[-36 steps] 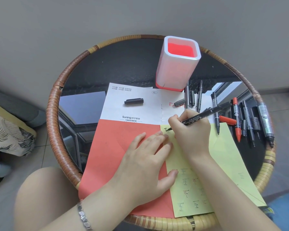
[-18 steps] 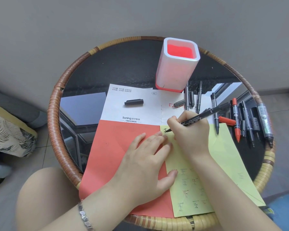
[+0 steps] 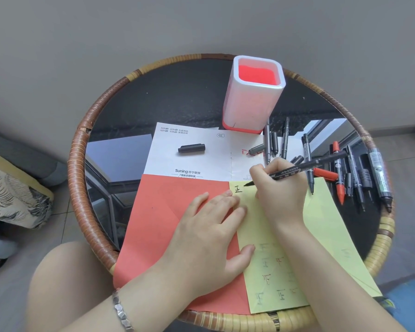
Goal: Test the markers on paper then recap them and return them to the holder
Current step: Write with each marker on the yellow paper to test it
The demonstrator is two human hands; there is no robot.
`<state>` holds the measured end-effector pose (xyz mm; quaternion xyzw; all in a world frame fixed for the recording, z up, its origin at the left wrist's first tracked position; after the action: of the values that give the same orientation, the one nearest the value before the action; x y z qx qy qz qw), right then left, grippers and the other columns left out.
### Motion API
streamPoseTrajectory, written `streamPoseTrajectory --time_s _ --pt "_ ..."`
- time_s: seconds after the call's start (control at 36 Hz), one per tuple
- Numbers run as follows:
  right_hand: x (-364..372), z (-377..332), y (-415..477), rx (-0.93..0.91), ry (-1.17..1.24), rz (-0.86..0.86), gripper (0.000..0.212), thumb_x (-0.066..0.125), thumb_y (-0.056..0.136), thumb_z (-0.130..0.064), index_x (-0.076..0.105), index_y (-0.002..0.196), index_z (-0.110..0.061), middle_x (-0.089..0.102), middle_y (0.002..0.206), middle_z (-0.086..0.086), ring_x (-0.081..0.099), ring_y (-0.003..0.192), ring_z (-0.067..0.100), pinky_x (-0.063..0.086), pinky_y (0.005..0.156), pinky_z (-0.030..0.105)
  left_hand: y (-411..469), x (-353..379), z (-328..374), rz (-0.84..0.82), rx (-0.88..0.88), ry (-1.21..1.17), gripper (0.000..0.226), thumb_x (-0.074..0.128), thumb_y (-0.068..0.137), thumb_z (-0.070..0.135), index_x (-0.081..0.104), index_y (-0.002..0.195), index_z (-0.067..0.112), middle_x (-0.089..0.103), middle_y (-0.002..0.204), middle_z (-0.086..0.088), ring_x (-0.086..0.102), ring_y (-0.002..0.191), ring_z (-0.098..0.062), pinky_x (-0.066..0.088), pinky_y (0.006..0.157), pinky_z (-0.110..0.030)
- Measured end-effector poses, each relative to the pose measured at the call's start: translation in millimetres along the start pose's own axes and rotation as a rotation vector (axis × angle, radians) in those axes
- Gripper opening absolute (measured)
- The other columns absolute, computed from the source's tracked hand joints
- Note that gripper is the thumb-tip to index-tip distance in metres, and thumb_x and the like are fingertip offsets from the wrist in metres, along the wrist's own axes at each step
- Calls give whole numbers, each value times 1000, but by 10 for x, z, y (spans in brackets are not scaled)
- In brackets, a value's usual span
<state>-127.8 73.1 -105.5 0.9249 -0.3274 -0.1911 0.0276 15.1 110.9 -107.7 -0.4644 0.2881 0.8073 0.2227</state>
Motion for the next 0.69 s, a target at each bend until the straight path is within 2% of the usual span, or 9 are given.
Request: streamPoseTrajectory --time_s 0.14,0.22,0.31,0.39,0.44,0.5,0.56,0.64,0.69 --pt "-60 -11 -14 53 213 46 32 65 83 -19 44 59 -14 44 36 -8 41 36 6 35 42 12 3 -5 -4 9 -10 22 55 48 74 50 64 112 14 61 114 -3 47 116 -15 28 101 -38" --pt "-52 -8 -16 60 275 37 34 68 81 -24 43 59 -17 44 37 -10 40 35 4 35 43 14 11 -3 -45 6 -46 21 54 48 73 53 65 109 16 59 117 -9 42 115 -20 25 103 -37" --pt "-29 -77 -33 28 299 2 25 66 82 -27 48 65 -21 51 51 -8 45 42 0 38 48 13 38 6 -108 -23 -100 6 50 47 72 57 63 106 24 55 125 -13 43 122 -28 22 103 -40" --pt "75 -213 -62 -36 338 -128 17 54 82 -41 58 79 -25 63 71 -4 55 58 1 43 58 13 54 28 -121 -59 -87 32 49 45 72 59 61 105 27 54 129 -14 47 124 -30 22 100 -41" --pt "166 -347 -67 -126 231 -237 27 38 79 -43 60 88 -30 65 83 -9 57 71 0 45 67 14 53 32 -130 -80 -67 63 50 44 73 59 59 108 28 54 130 -15 49 124 -30 23 99 -41" --pt "221 -541 -42 -268 52 -280 25 37 85 -31 61 93 -26 60 86 -17 55 79 -5 42 73 11 54 33 -144 -97 -50 76 51 44 75 59 61 111 28 54 130 -16 49 123 -31 25 98 -41" --pt "295 -780 -21 -432 -105 -306 20 42 87 -22 58 99 -19 56 84 -15 52 77 -5 40 70 12 59 27 -154 -104 -40 81 52 43 75 59 63 111 27 55 130 -16 50 122 -31 26 97 -41" --pt "511 -1033 -20 -677 -354 -376 15 52 88 -17 56 101 -10 60 90 1 53 82 13 44 65 30 54 26 -152 -100 -39 73 52 45 74 58 66 109 25 56 128 -15 52 120 -30 26 98 -39" --pt "694 -1102 -33 -836 -534 -419 19 58 83 -4 58 101 -7 62 92 10 57 87 28 48 58 36 44 25 -156 -94 -50 58 51 46 74 57 65 109 25 56 129 -14 51 121 -30 25 99 -38"
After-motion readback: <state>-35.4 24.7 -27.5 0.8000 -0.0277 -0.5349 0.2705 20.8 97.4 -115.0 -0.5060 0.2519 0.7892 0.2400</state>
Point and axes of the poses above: each hand's wrist, its own y-axis towards the middle knuckle, its own x-axis out of the palm, z = x × y, the point moved 10 cm from there along y, towards the middle knuckle
